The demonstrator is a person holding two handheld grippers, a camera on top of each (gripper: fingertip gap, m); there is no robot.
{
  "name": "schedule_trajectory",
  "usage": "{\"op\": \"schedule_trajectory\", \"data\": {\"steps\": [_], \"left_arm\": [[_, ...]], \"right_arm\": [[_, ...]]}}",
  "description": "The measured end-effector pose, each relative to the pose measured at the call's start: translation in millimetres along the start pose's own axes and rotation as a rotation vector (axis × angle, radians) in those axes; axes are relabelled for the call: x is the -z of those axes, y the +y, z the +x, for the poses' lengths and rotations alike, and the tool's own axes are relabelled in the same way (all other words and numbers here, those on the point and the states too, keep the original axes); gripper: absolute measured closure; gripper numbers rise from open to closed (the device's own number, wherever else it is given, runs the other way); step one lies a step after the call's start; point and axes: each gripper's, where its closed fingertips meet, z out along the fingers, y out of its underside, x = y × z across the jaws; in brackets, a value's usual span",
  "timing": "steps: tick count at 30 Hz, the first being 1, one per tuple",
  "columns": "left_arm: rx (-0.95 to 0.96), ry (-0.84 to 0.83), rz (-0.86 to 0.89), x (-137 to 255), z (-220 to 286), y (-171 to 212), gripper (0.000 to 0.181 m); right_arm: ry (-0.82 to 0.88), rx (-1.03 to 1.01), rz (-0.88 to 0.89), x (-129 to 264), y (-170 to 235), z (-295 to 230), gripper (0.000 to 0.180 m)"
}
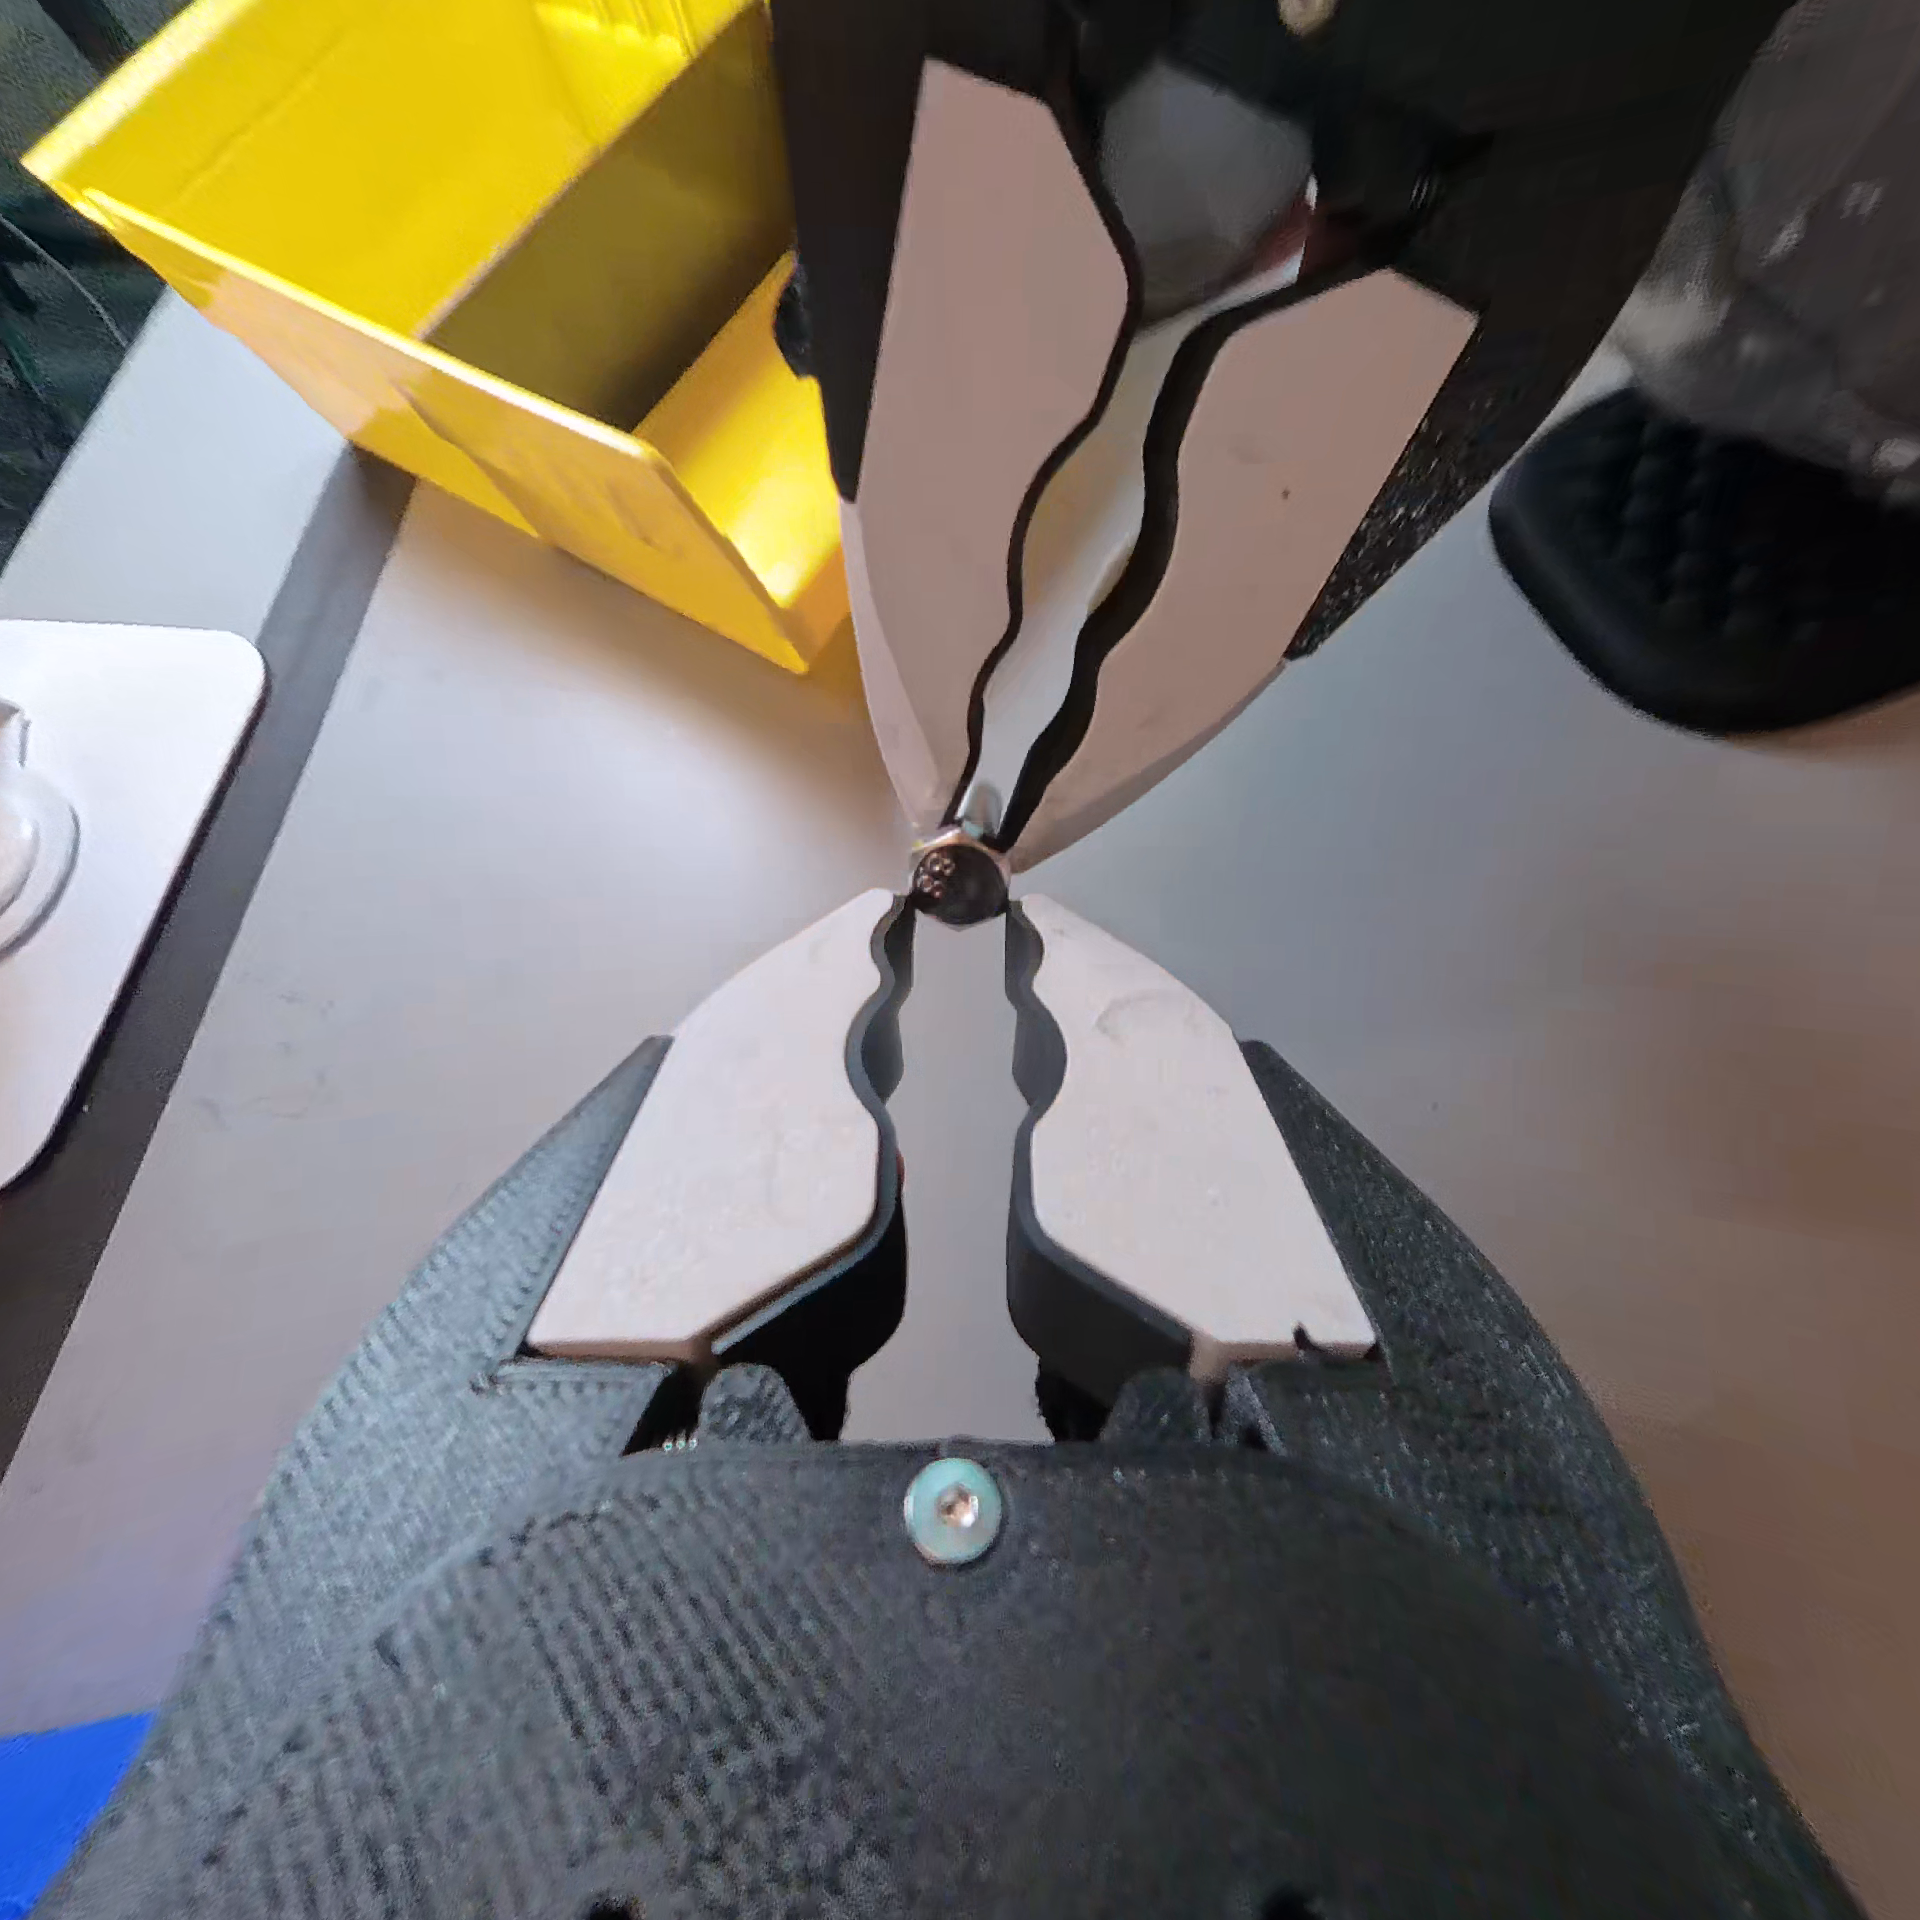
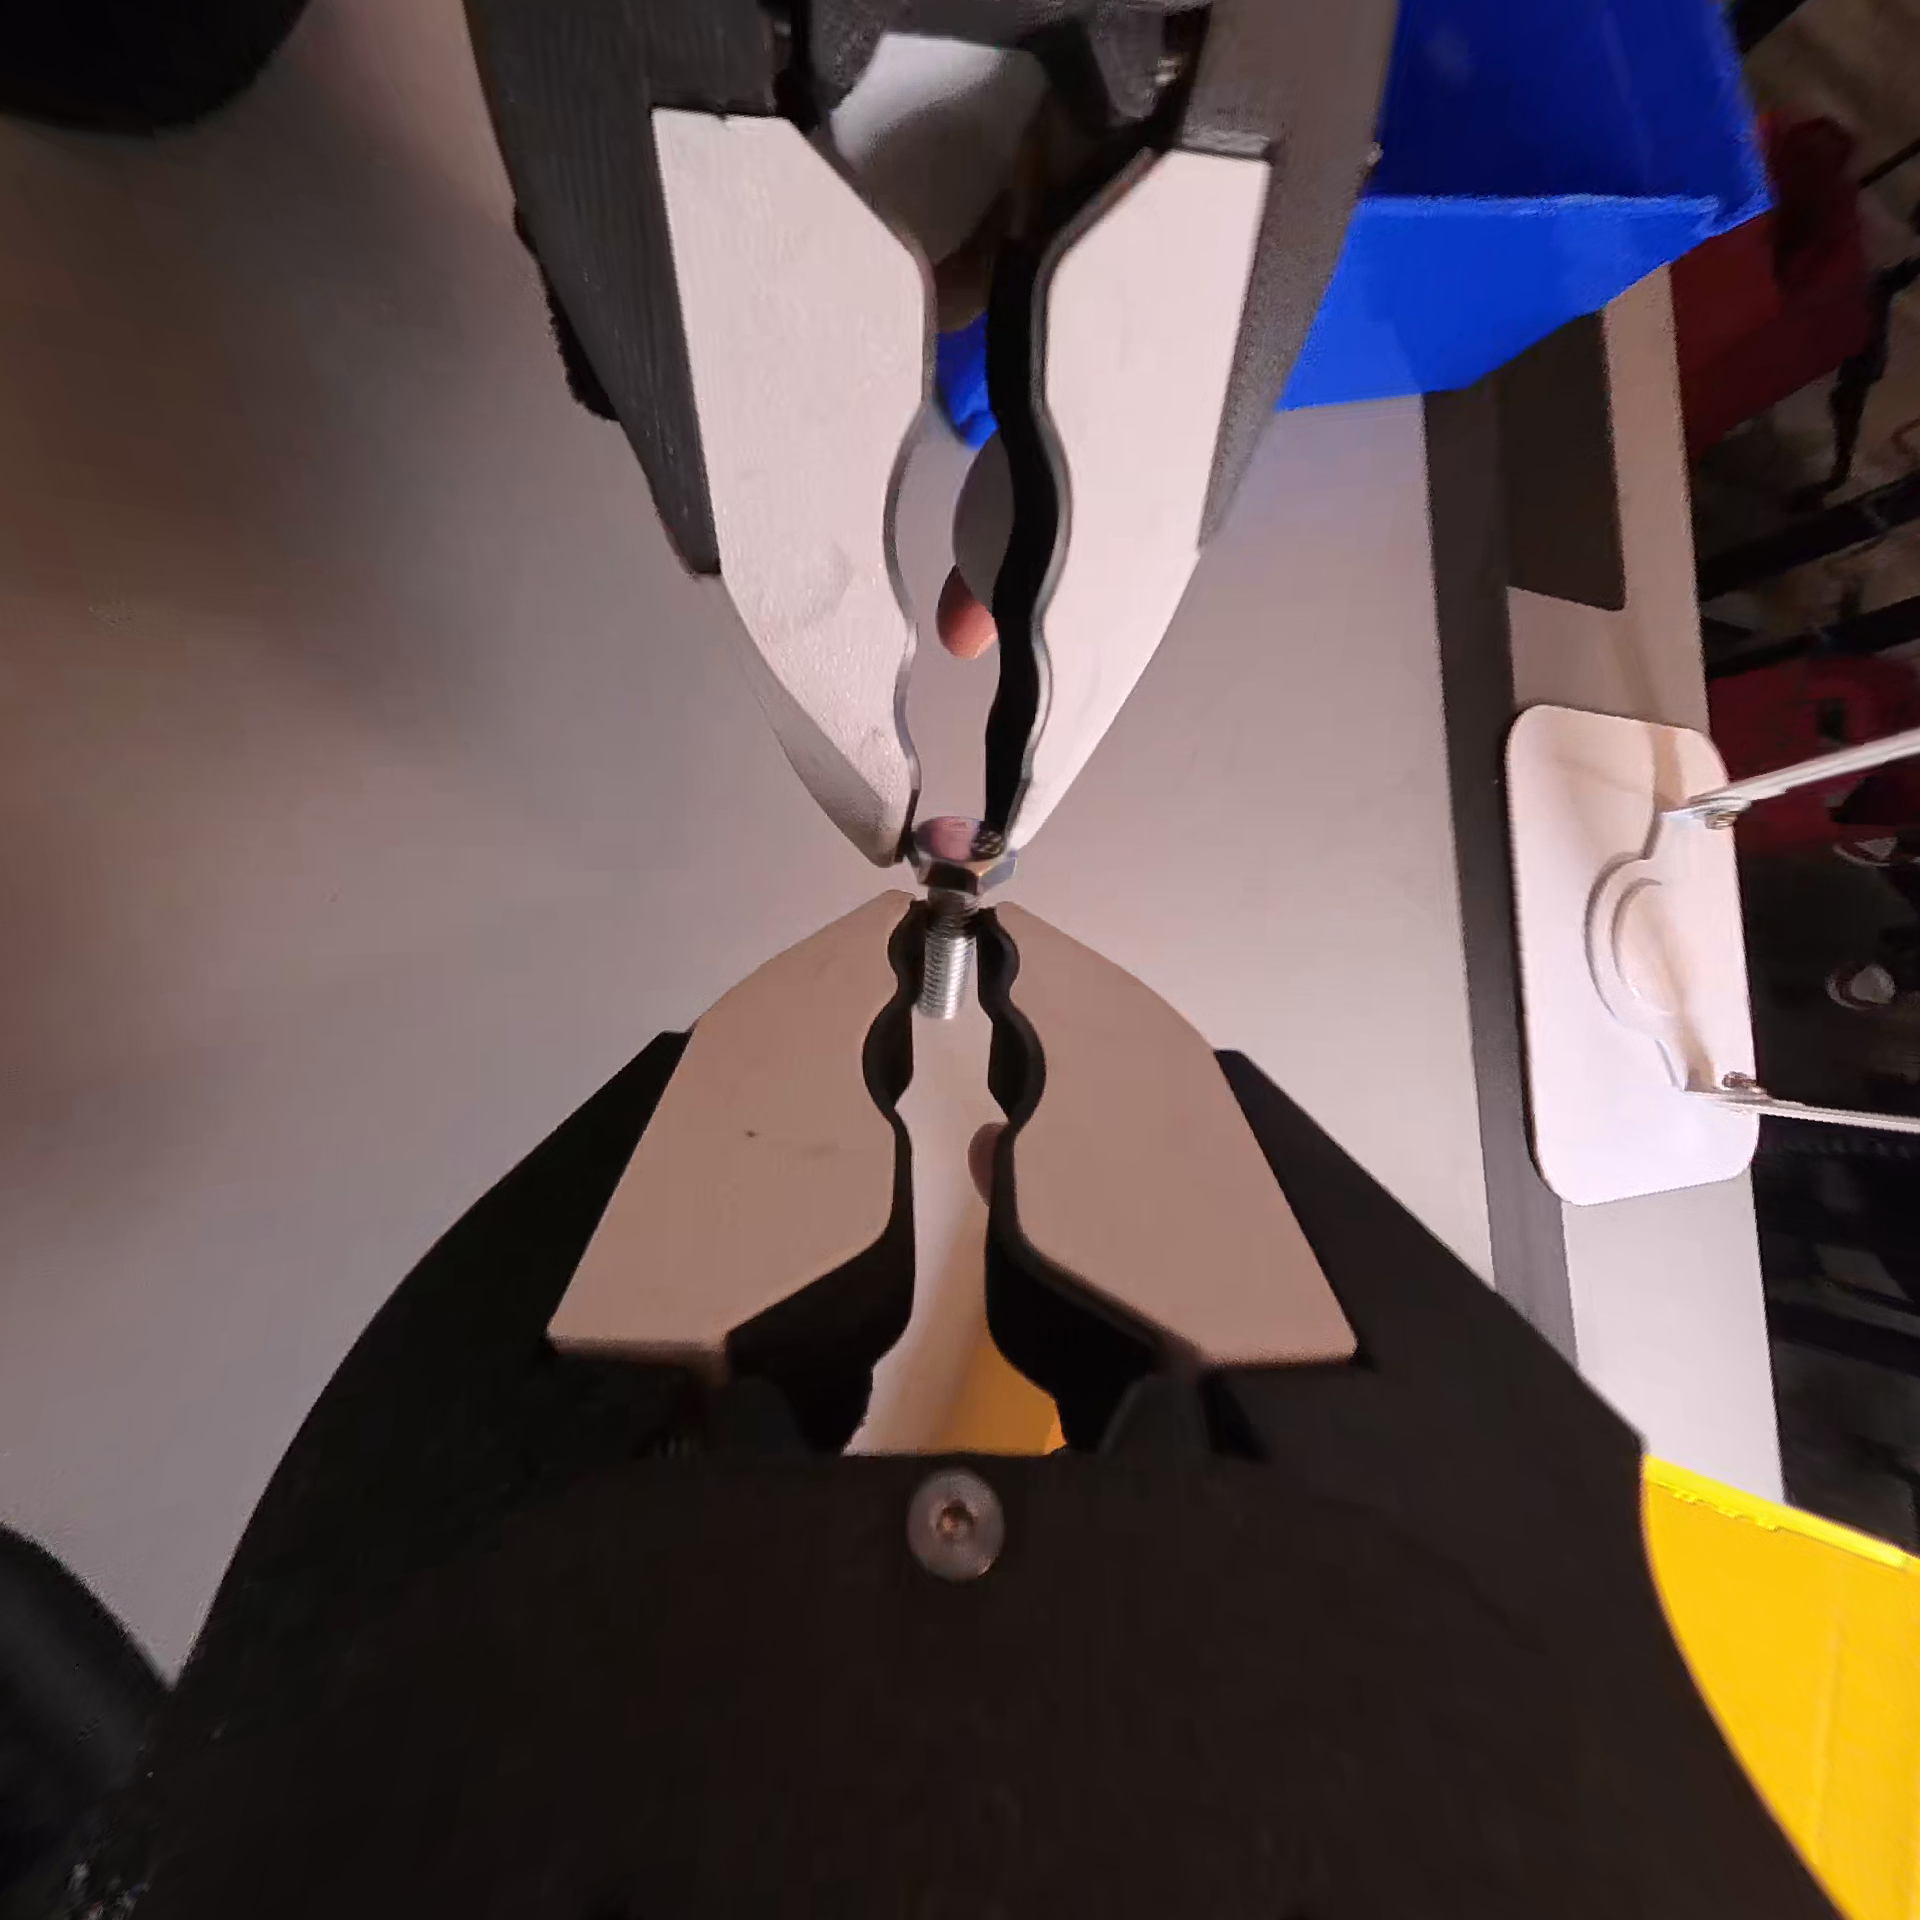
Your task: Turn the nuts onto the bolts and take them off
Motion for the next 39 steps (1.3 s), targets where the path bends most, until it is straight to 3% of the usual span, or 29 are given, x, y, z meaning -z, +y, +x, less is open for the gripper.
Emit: {"op": "schedule_trajectory", "data": {"steps": [1, 6, 10, 13, 16, 25, 31, 33, 36, 39], "left_arm": [[0.021, -0.013, 0.048, 4, -5, -6, 0.16], [0.139, -0.163, 0.344, 50, -46, -36, 0.154], [0.241, -0.273, 0.516, 86, -76, -40, 0.151], [0.273, -0.328, 0.568, 102, -90, -35, 0.152], [0.29, -0.362, 0.584, 114, -100, -29, 0.153], [0.354, -0.42, 0.607, 132, -127, -8, 0.155], [0.363, -0.416, 0.583, 127, -131, -2, 0.155], [0.358, -0.423, 0.583, 128, -132, -2, 0.155], [0.359, -0.437, 0.586, 133, -133, -2, 0.155], [0.364, -0.467, 0.581, 142, -139, 1, 0.156]], "right_arm": [[0.023, -0.017, 0.034, 4, -3, 6, 0.171], [0.336, -0.189, 0.16, 53, 11, 86, 0.17], [0.677, -0.434, 0.046, 101, 89, 195, 0.17], [0.652, -0.591, -0.129, 95, 171, 239, 0.17], [0.533, -0.647, -0.245, 69, 231, 247, 0.17], [0.359, -0.777, -0.424, 1, 295, 247, 0.17], [0.33, -0.875, -0.463, -19, 308, 245, 0.17], [0.349, -0.876, -0.464, -13, 304, 249, 0.158], [0.444, -0.853, -0.298, 14, 265, 265, 0.155], [0.605, -0.783, 0.01, 65, 189, 264, 0.154]]}}
